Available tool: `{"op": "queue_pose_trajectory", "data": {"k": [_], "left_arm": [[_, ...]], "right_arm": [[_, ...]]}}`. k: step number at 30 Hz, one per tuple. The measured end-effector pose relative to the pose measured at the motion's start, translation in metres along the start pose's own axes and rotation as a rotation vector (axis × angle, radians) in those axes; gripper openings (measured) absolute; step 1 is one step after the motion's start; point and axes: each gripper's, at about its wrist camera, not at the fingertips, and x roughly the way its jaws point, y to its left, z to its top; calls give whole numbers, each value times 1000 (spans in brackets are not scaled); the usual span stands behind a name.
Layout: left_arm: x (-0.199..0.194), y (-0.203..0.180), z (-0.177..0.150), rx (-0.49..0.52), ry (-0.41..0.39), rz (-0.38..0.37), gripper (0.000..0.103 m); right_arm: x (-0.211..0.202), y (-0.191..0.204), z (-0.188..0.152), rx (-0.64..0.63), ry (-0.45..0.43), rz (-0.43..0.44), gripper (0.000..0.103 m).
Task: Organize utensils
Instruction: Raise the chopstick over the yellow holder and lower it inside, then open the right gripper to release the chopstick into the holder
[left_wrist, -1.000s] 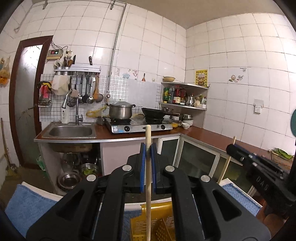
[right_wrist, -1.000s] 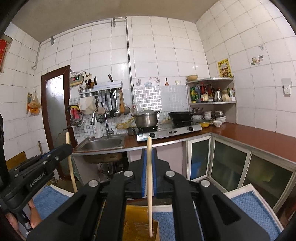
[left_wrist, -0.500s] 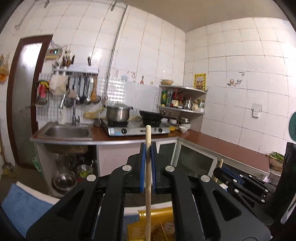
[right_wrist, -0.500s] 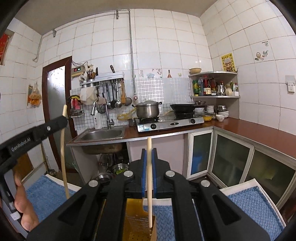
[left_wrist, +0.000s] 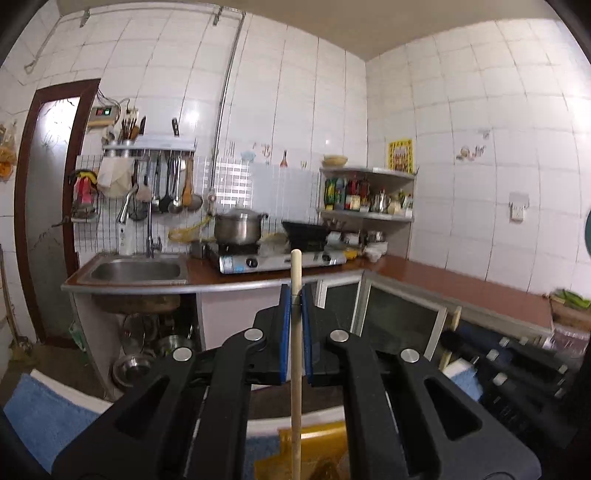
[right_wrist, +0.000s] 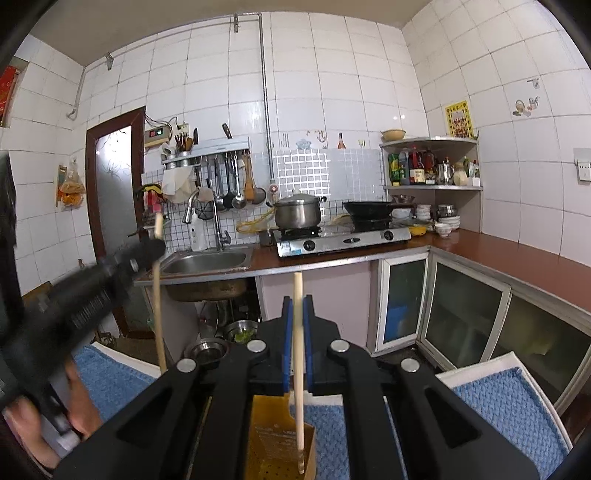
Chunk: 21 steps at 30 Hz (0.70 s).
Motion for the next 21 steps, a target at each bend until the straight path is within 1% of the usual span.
{"op": "queue_pose_trajectory", "data": {"k": [5, 8, 11, 15, 18, 20, 21], "left_arm": [[6, 11, -31, -16, 71, 3, 5], [4, 17, -45, -6, 101, 24, 5], [6, 24, -59, -31, 150, 33, 5], [7, 28, -74, -24, 198, 57, 5], [2, 31, -79, -25, 227, 57, 5], [-3, 32, -79, -31, 247, 50, 9], [-7, 33, -79, -34, 256, 49, 20]], "right_arm": [[8, -3, -17, 11, 28, 0, 6], [13, -4, -28, 25, 50, 5, 6], [17, -6, -37, 31, 58, 8, 6], [20, -7, -44, 31, 71, 5, 6], [18, -11, -48, 45, 73, 24, 7], [19, -13, -48, 50, 96, 33, 7], [19, -14, -49, 53, 106, 35, 7]]}}
